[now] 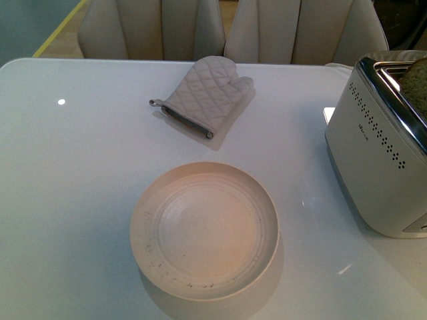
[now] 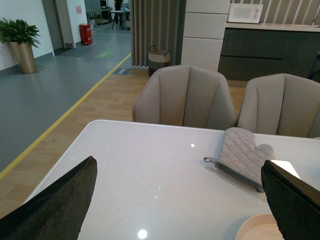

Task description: Put bread into toaster

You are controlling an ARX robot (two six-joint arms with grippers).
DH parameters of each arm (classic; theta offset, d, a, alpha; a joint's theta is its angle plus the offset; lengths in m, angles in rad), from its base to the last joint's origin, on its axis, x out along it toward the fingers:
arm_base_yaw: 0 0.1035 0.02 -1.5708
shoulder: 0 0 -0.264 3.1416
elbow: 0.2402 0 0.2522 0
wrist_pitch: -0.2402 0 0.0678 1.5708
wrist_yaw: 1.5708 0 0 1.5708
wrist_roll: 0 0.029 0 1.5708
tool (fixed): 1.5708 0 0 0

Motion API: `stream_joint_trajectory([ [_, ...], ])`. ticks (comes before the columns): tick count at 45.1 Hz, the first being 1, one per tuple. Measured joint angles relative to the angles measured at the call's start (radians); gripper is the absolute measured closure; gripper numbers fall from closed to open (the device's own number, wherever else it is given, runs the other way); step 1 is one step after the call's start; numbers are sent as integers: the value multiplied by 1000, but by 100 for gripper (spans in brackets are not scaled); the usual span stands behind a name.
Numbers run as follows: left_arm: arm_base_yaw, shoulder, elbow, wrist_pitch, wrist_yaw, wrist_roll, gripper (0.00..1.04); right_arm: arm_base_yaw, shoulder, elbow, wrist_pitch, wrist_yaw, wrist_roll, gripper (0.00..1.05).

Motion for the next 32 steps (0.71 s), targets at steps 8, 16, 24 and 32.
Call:
stream_joint_trajectory([
  [8, 0, 0, 0, 0, 0, 0, 7, 0, -174, 0, -187, 0, 0, 103],
  [16, 0, 0, 0, 0, 0, 0, 7, 0, -188, 0, -193, 0, 0, 103],
  [24, 0, 0, 0, 0, 0, 0, 7, 0, -189, 0, -194, 0, 0, 90],
  [32, 0, 0, 0, 0, 0, 0, 7, 0, -189, 0, -194, 0, 0, 64],
])
